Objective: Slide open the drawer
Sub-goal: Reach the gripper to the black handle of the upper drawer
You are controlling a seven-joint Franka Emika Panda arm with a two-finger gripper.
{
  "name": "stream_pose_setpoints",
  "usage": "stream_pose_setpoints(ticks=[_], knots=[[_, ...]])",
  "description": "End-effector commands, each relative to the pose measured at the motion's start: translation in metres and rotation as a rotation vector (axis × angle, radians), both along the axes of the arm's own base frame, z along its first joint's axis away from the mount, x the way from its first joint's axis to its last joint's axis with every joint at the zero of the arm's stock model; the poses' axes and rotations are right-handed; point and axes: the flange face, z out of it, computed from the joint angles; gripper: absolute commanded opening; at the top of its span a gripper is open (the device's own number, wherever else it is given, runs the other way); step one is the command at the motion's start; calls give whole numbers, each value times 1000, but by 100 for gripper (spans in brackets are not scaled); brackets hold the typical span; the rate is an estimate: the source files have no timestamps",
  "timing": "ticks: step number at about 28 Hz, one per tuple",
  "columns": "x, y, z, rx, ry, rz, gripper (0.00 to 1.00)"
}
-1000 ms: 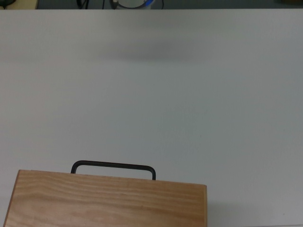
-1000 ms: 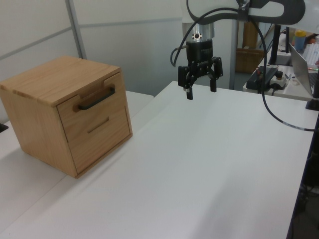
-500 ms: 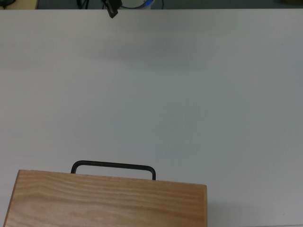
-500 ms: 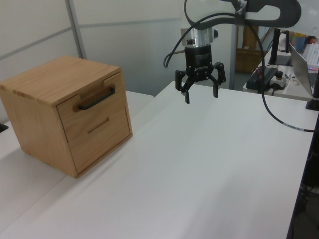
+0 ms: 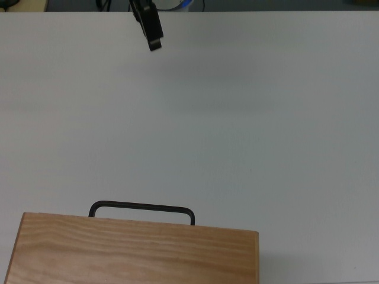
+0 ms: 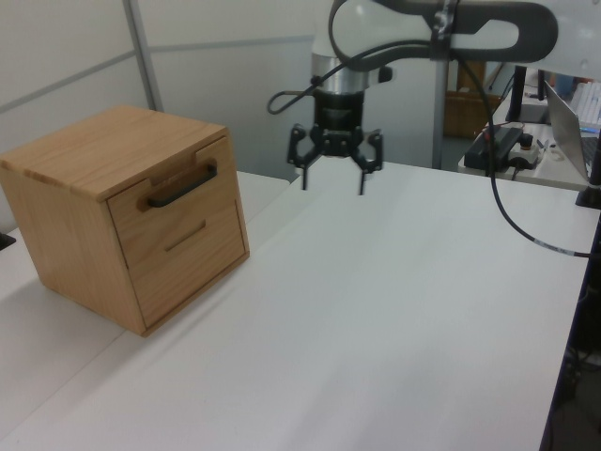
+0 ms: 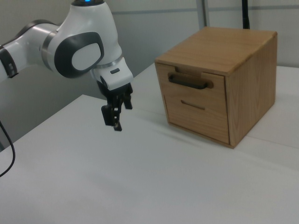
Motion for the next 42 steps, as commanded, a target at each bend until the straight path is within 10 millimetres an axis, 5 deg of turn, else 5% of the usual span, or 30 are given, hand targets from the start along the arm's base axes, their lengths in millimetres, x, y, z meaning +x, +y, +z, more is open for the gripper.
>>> stream_pose_setpoints(ticks=[1, 18, 29, 42], knots=[[28, 18, -14, 35, -102, -131, 100], [107, 18, -59, 65, -454, -263, 100], [154, 15, -106, 40, -677, -264, 100], [171, 17, -129, 86, -939, -281, 100]])
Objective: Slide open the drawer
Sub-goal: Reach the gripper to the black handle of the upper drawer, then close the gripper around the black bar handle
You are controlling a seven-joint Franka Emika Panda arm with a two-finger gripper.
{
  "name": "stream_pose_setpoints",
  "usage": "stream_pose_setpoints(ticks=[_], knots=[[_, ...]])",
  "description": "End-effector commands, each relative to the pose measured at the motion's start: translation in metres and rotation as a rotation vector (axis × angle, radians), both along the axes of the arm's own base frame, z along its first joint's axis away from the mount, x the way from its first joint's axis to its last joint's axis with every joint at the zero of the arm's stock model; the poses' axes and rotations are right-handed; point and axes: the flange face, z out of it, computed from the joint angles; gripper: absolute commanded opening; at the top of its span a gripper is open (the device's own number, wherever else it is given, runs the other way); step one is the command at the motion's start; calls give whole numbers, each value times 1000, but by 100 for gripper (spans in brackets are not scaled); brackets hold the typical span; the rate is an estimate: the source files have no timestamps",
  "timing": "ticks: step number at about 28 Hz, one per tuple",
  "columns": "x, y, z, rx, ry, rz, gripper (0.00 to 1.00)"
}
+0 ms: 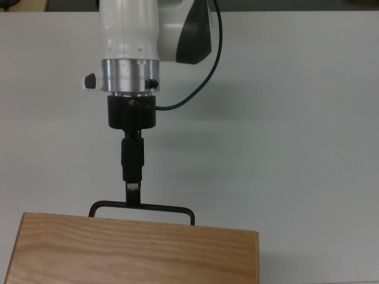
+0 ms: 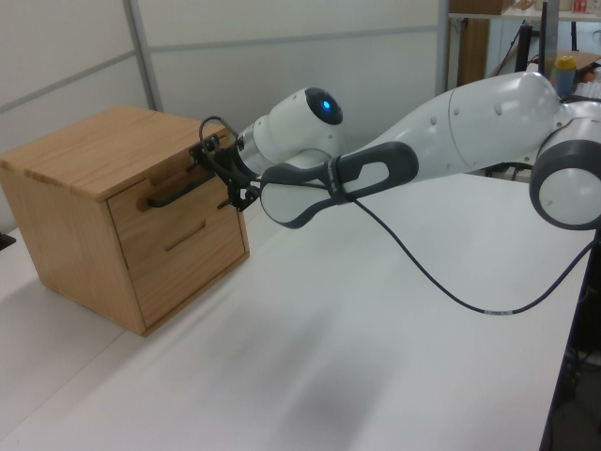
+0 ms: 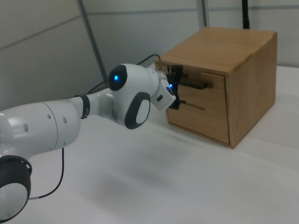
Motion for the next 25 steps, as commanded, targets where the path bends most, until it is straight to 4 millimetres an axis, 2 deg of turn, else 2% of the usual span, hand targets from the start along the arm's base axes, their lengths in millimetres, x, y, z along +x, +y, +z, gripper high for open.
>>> stream_pose_setpoints(ticks=[1, 2, 4, 6, 7, 8, 9, 25], knots=[[7, 5, -5, 19, -78, -12, 100], [7, 7, -5, 27, -87, -11, 99], [7, 14, -8, 51, -93, -12, 74], [7, 13, -7, 60, -94, -17, 55], [7, 14, -7, 61, -94, -17, 42], [8, 14, -2, 64, -105, -19, 14], [8, 13, -1, 66, -106, -20, 0], [7, 21, -1, 147, -97, -41, 0]])
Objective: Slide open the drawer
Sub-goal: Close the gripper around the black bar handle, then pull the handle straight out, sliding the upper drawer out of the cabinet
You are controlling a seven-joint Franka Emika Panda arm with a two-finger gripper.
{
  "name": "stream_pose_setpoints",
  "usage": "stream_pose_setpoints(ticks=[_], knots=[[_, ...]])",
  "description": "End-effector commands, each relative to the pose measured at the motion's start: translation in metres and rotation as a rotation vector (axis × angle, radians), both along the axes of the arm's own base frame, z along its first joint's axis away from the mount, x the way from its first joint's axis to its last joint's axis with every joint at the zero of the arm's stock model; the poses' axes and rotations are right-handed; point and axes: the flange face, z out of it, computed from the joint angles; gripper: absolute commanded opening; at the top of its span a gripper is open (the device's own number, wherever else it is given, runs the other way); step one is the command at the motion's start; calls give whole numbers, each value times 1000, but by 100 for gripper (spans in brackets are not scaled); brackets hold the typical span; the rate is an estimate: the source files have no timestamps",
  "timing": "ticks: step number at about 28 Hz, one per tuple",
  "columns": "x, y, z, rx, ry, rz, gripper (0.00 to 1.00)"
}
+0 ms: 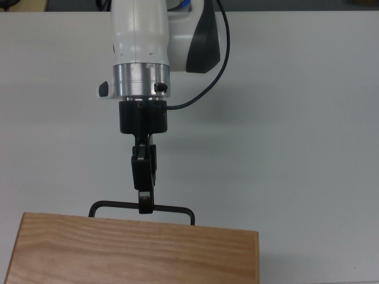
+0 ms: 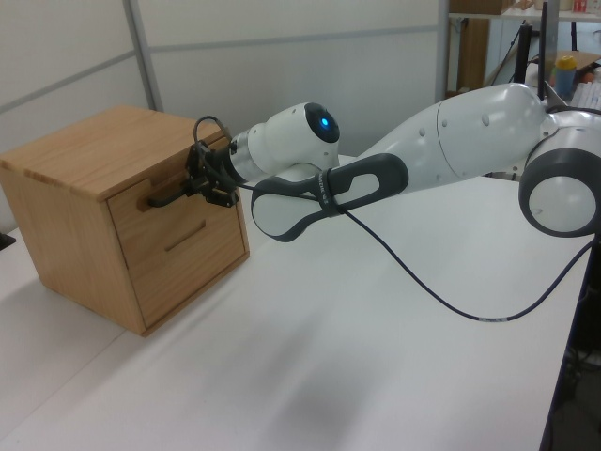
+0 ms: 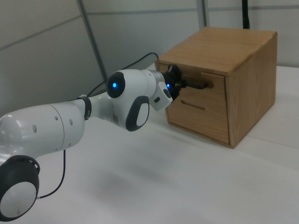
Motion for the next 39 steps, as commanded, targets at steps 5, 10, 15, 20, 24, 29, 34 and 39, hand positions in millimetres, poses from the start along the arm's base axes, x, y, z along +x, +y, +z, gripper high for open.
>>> stream_pose_setpoints(ticks=[5, 10, 15, 20, 24, 29, 34, 39], knots=[[1, 3, 2, 48, -8, -16, 0], [1, 2, 3, 51, 9, -17, 0], [-2, 2, 9, 47, 122, -7, 0], [-7, 1, 17, 51, 155, -11, 0], [-13, 0, 16, 50, 169, -13, 0], [-20, 0, 16, 50, 181, -13, 0], [-31, 1, 14, 47, 199, -11, 0], [-41, 1, 6, 40, 225, -10, 0]])
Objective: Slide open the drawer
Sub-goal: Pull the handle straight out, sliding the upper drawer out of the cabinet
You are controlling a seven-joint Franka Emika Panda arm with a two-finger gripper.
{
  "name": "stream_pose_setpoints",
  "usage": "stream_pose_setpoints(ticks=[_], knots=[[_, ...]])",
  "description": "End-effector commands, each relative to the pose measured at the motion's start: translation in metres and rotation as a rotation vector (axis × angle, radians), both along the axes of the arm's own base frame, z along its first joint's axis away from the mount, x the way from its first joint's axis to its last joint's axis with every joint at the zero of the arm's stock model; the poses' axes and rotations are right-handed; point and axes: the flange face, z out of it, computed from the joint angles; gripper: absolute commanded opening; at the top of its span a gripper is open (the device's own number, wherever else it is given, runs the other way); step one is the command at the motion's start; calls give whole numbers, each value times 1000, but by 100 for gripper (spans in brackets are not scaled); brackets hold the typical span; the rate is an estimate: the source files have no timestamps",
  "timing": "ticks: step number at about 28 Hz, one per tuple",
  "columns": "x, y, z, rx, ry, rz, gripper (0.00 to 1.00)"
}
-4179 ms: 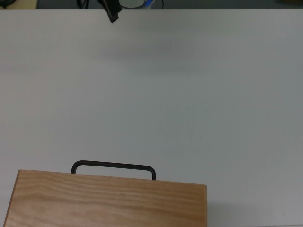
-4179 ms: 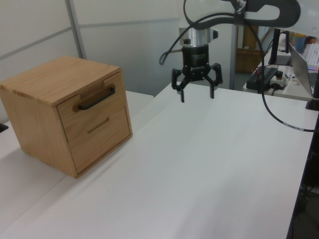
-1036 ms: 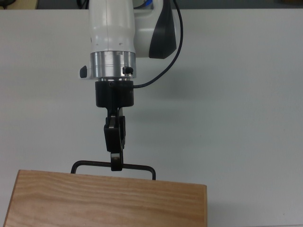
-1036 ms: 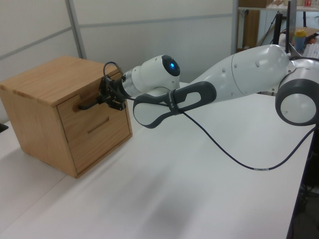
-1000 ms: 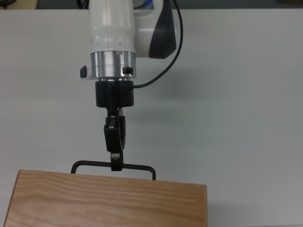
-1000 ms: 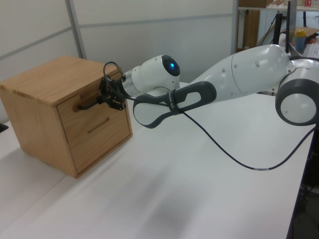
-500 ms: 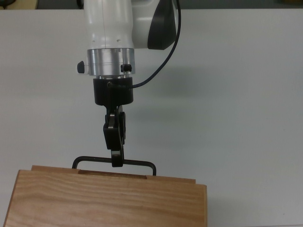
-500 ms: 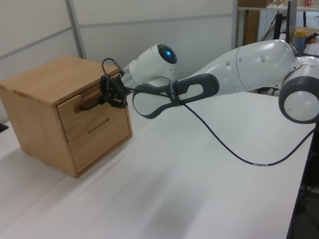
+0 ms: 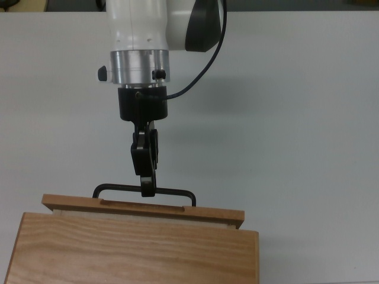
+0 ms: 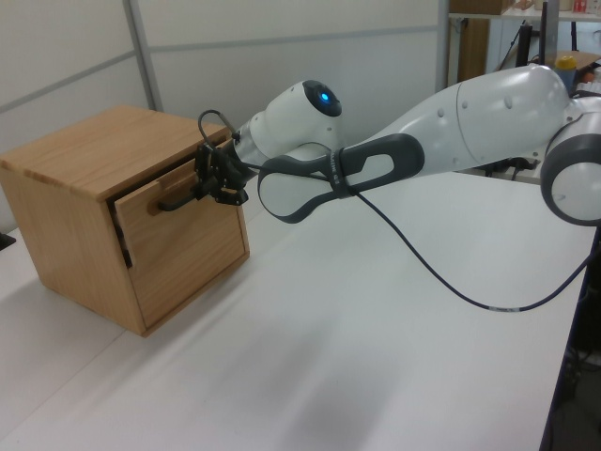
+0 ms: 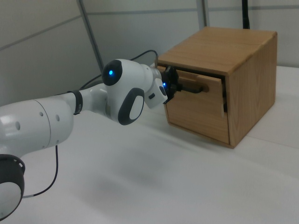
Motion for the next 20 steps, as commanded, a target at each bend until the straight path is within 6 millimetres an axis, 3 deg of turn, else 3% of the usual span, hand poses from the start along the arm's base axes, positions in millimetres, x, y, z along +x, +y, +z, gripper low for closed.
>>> stream_pose_setpoints(ticks=[1, 11, 20], knots=[[-25, 3, -12, 6, 82, 1, 0], [-48, 4, -26, -6, 130, 9, 0], [-70, 4, -23, -12, 165, 13, 0]])
